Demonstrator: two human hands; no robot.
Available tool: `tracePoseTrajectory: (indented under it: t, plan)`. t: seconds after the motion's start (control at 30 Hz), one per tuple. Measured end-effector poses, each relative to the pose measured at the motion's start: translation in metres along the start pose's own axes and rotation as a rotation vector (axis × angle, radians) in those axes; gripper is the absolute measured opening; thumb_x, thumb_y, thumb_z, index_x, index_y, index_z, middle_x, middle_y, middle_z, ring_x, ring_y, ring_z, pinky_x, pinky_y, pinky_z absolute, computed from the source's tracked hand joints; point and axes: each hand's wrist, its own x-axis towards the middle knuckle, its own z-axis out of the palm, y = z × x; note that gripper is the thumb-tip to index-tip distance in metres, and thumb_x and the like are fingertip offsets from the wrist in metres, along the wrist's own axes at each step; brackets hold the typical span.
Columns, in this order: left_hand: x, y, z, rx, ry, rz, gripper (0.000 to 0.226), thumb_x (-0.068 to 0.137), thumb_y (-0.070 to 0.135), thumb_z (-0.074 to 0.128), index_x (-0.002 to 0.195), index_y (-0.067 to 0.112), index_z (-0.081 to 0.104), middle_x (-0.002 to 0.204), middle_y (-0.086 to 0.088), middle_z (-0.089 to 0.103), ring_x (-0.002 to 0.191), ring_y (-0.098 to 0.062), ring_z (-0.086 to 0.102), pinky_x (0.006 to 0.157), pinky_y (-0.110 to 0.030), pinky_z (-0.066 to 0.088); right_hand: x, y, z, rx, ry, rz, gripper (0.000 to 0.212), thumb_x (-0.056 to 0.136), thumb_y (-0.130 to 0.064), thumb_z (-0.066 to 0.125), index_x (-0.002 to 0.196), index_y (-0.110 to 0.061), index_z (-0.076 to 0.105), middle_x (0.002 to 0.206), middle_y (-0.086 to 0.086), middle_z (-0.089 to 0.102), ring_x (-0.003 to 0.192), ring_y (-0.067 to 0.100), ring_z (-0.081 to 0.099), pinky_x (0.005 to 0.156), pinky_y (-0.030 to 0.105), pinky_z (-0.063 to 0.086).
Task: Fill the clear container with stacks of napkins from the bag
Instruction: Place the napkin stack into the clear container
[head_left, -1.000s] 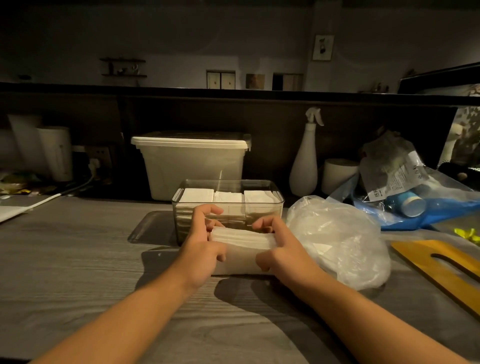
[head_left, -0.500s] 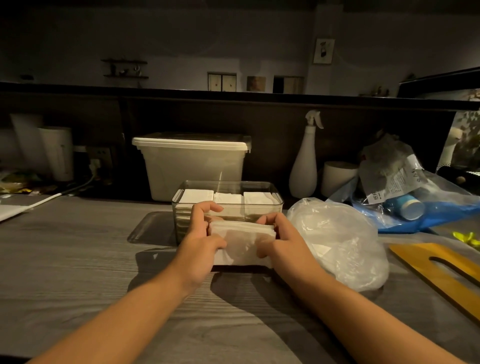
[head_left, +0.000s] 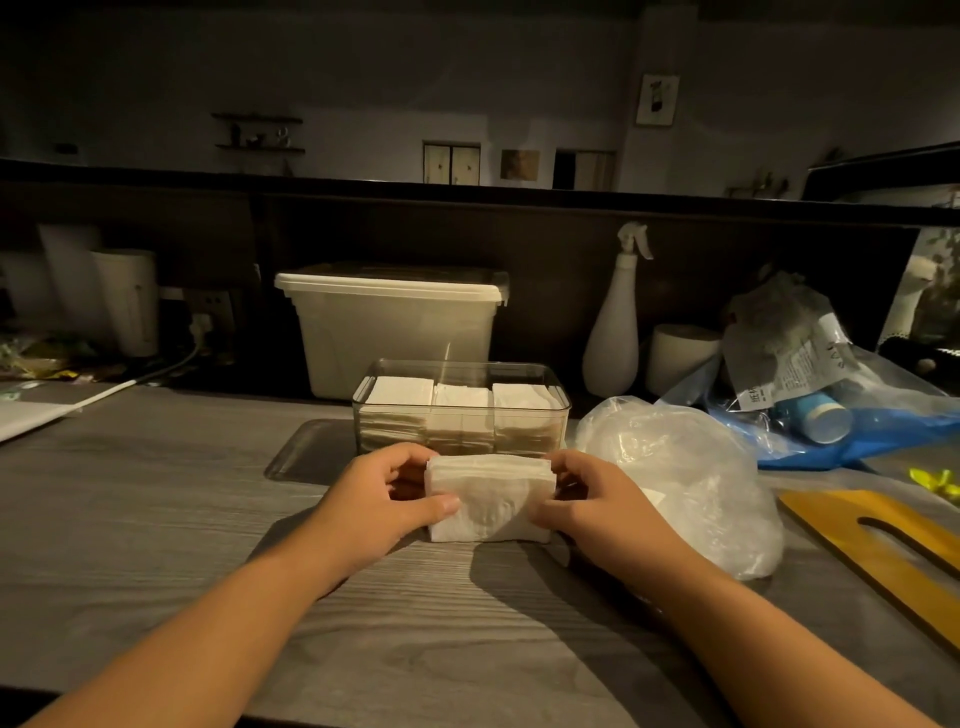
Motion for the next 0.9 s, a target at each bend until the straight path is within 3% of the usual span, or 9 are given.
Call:
tracePoseTrajectory:
  t: [0.1, 0.2, 0.27, 0.43, 0.63, 0.8, 0.9]
  plan:
    - [-0.001, 0.001, -0.002, 0.025, -0.006, -0.025, 0.027, 0.078, 0.011, 0.081, 0.103, 0.021, 0.073, 0.097, 0.003, 0.076, 0.092, -0.014, 0.072, 0.077, -0.032, 0.061, 0.0, 0.0, -0.001, -0.011, 0.012, -0.017, 0.022, 0.086, -0.017, 0.074, 0.101, -0.033, 0.069, 0.094, -0.013, 0.073, 0.085, 0.005, 0.069, 0.071, 0.019, 0.056]
    - [-0.002, 0.003, -0.003, 0.089, 0.011, -0.009, 0.027, 0.079, 0.014, 0.081, 0.102, 0.024, 0.073, 0.095, 0.01, 0.077, 0.09, -0.005, 0.071, 0.074, -0.018, 0.056, 0.0, 0.001, 0.0, -0.012, 0.017, -0.007, 0.022, 0.084, -0.017, 0.076, 0.099, -0.031, 0.068, 0.096, -0.009, 0.071, 0.085, 0.011, 0.071, 0.071, 0.024, 0.059]
    - [-0.002, 0.003, -0.003, 0.074, 0.01, -0.017, 0.027, 0.079, 0.012, 0.081, 0.103, 0.023, 0.073, 0.094, 0.008, 0.077, 0.09, -0.006, 0.071, 0.071, -0.017, 0.056, 0.0, 0.001, 0.001, -0.013, 0.011, -0.002, 0.025, 0.082, -0.014, 0.078, 0.099, -0.029, 0.067, 0.097, -0.008, 0.07, 0.084, 0.014, 0.071, 0.07, 0.026, 0.06]
    - [-0.002, 0.003, -0.003, 0.023, 0.014, -0.032, 0.027, 0.081, 0.005, 0.078, 0.104, 0.017, 0.073, 0.095, 0.001, 0.077, 0.091, -0.014, 0.073, 0.081, -0.032, 0.06, -0.001, -0.001, 0.001, -0.028, 0.012, -0.013, 0.022, 0.083, -0.015, 0.077, 0.098, -0.027, 0.067, 0.097, -0.006, 0.069, 0.084, 0.014, 0.07, 0.07, 0.025, 0.059]
    - [-0.003, 0.003, -0.004, 0.047, 0.023, -0.046, 0.021, 0.081, 0.009, 0.079, 0.099, 0.018, 0.075, 0.093, 0.003, 0.077, 0.09, -0.013, 0.073, 0.083, -0.03, 0.058, -0.002, -0.002, 0.0, 0.03, 0.011, 0.038, 0.014, 0.087, -0.015, 0.074, 0.098, -0.019, 0.066, 0.098, -0.002, 0.07, 0.08, 0.016, 0.07, 0.062, 0.02, 0.056]
    - [-0.005, 0.012, -0.004, 0.075, 0.072, -0.036, 0.021, 0.079, 0.003, 0.079, 0.093, 0.018, 0.075, 0.088, 0.002, 0.077, 0.088, -0.013, 0.071, 0.068, -0.014, 0.054, -0.007, -0.009, 0.001, 0.075, -0.008, 0.059, 0.014, 0.09, -0.013, 0.071, 0.1, -0.018, 0.063, 0.101, -0.002, 0.071, 0.083, 0.014, 0.069, 0.063, 0.019, 0.055]
    - [-0.005, 0.027, -0.009, 0.072, 0.08, -0.04, 0.019, 0.079, 0.005, 0.079, 0.093, 0.017, 0.074, 0.091, 0.0, 0.076, 0.09, -0.013, 0.07, 0.07, -0.015, 0.054, -0.007, -0.023, -0.003, 0.045, 0.023, 0.009, 0.014, 0.089, -0.012, 0.071, 0.098, -0.02, 0.063, 0.099, -0.004, 0.07, 0.087, 0.011, 0.067, 0.062, 0.014, 0.052]
